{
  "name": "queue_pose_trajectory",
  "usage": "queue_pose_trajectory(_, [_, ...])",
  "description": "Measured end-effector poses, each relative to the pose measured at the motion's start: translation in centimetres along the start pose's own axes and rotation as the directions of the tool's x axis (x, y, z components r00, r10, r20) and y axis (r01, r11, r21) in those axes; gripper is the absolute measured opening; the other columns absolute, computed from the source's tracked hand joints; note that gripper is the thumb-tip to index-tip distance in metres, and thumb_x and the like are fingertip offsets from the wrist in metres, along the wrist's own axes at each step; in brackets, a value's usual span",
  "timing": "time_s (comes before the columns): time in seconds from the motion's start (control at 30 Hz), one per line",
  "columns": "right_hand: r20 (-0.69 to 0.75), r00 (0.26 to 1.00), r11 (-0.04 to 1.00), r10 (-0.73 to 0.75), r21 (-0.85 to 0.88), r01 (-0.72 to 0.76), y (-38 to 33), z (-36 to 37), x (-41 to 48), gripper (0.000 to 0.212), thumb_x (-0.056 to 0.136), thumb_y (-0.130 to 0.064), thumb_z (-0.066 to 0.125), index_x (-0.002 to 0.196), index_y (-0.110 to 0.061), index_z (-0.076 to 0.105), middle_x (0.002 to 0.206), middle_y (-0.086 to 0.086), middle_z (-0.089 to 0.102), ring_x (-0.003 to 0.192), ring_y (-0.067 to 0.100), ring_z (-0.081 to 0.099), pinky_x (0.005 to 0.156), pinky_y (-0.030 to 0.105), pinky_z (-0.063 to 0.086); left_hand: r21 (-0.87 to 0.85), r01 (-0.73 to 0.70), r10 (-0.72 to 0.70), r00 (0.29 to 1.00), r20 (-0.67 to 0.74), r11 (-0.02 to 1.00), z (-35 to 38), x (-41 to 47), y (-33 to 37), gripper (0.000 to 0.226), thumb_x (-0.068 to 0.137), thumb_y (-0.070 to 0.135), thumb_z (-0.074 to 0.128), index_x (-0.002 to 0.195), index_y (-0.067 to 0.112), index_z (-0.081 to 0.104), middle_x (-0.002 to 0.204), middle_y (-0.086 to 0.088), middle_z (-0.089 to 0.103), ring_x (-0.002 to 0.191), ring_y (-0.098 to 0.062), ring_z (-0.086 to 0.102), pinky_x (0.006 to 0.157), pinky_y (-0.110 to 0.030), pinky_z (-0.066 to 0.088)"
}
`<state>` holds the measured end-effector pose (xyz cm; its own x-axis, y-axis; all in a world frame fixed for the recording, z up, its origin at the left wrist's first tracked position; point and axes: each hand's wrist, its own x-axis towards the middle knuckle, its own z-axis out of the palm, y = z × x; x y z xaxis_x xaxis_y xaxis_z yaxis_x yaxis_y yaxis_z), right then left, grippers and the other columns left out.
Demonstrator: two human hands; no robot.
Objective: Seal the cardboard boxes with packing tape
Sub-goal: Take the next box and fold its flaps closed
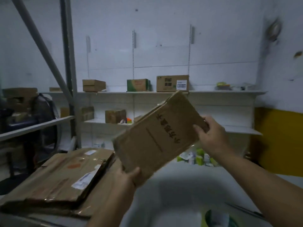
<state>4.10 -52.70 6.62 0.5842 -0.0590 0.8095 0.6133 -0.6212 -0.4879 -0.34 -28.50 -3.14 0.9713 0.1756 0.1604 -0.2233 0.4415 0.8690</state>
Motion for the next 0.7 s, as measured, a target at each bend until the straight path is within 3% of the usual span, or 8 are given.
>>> queue_pose_trajectory(0.13, [0.074,0.841,0.784,-0.536,-0.325,0.528,-0.8,-0.4,1.5,0.016,0.091,-0.032,0.051,0.101,-0.023,0.06,0.076,-0.002,0.064,0.067,0.019,0.056,0.065,0.028,0.046,0.29,0.425,-0.459,0.887,0.056,0.857,0.8,-1.7,-2.4,0.045,0.065,0.011,0.082,0.107,0.008,0.066,0.091,-0.016,0.071,0.085,-0.03,0.062,0.074,-0.037,0.048])
queue_pose_trajectory(0.3, [0.43,0.805,0.848,-0.408,-0.148,0.509,-0.4,1.1,-0.1,0.02,0.091,-0.023,0.052,0.107,-0.028,0.064,0.091,-0.002,0.067,0.08,0.017,0.06,0.063,0.034,0.051,0.82,0.282,-0.65,0.747,0.138,0.498,-0.7,-2.9,0.4,0.028,0.084,0.039,0.065,0.072,0.015,0.074,0.068,0.0,0.069,0.063,-0.009,0.063,0.072,-0.024,0.048])
queue_pose_trajectory(0.37, [0.434,0.757,0.784,-0.489,-0.163,0.599,0.1,1.4,-0.5,0.023,0.089,-0.021,0.049,0.106,-0.027,0.063,0.087,-0.002,0.068,0.074,0.018,0.063,0.055,0.035,0.052,0.832,0.087,-0.488,0.841,0.235,0.549,-0.5,-3.5,3.2,0.03,0.082,0.043,0.065,0.069,0.017,0.071,0.064,0.0,0.066,0.062,-0.012,0.062,0.066,-0.027,0.05])
queue_pose_trajectory(0.43, [0.462,0.678,0.665,-0.571,-0.223,0.712,0.2,1.7,-0.5,0.025,0.085,-0.019,0.046,0.105,-0.025,0.058,0.078,-0.001,0.065,0.062,0.017,0.061,0.043,0.03,0.048,0.636,-0.157,-0.018,0.965,0.26,0.756,-0.3,-3.3,6.4,0.025,0.083,0.031,0.058,0.073,0.009,0.064,0.058,0.0,0.062,0.057,-0.014,0.059,0.058,-0.028,0.051])
queue_pose_trajectory(0.47, [0.491,0.642,0.623,-0.589,-0.23,0.747,0.3,2.0,-0.4,0.026,0.083,-0.016,0.049,0.107,-0.025,0.055,0.077,-0.001,0.064,0.06,0.017,0.06,0.041,0.029,0.047,0.539,-0.329,0.26,0.944,0.201,0.775,0.0,-2.7,8.1,0.018,0.086,0.02,0.054,0.075,0.007,0.061,0.059,0.0,0.061,0.056,-0.011,0.057,0.055,-0.024,0.05])
queue_pose_trajectory(0.53, [0.559,0.594,0.609,-0.578,-0.189,0.77,0.1,2.4,-0.2,0.032,0.081,-0.011,0.057,0.109,-0.027,0.053,0.079,-0.002,0.065,0.064,0.016,0.06,0.046,0.031,0.049,0.573,-0.556,0.556,0.807,0.2,0.601,0.4,-0.6,10.5,0.009,0.089,0.007,0.051,0.085,0.011,0.058,0.076,0.001,0.062,0.065,-0.003,0.058,0.057,-0.017,0.05])
queue_pose_trajectory(0.6, [0.602,0.629,0.731,-0.493,-0.105,0.674,-0.2,2.7,-0.2,0.029,0.085,-0.015,0.062,0.108,-0.032,0.057,0.085,-0.008,0.066,0.074,0.01,0.06,0.06,0.03,0.05,0.686,-0.543,0.556,0.796,0.238,0.484,0.3,2.3,10.5,0.015,0.09,0.015,0.053,0.104,0.022,0.054,0.107,0.004,0.057,0.086,0.0,0.057,0.067,-0.017,0.049])
queue_pose_trajectory(0.7, [0.572,0.756,0.926,-0.317,0.014,0.378,0.0,3.5,-0.7,0.018,0.087,-0.018,0.062,0.1,-0.029,0.066,0.094,-0.011,0.067,0.086,0.004,0.06,0.075,0.031,0.054,0.783,-0.316,0.258,0.944,0.205,0.535,-0.4,5.9,8.1,0.026,0.092,0.031,0.049,0.118,0.027,0.05,0.141,-0.002,0.039,0.116,-0.015,0.048,0.087,-0.031,0.047])
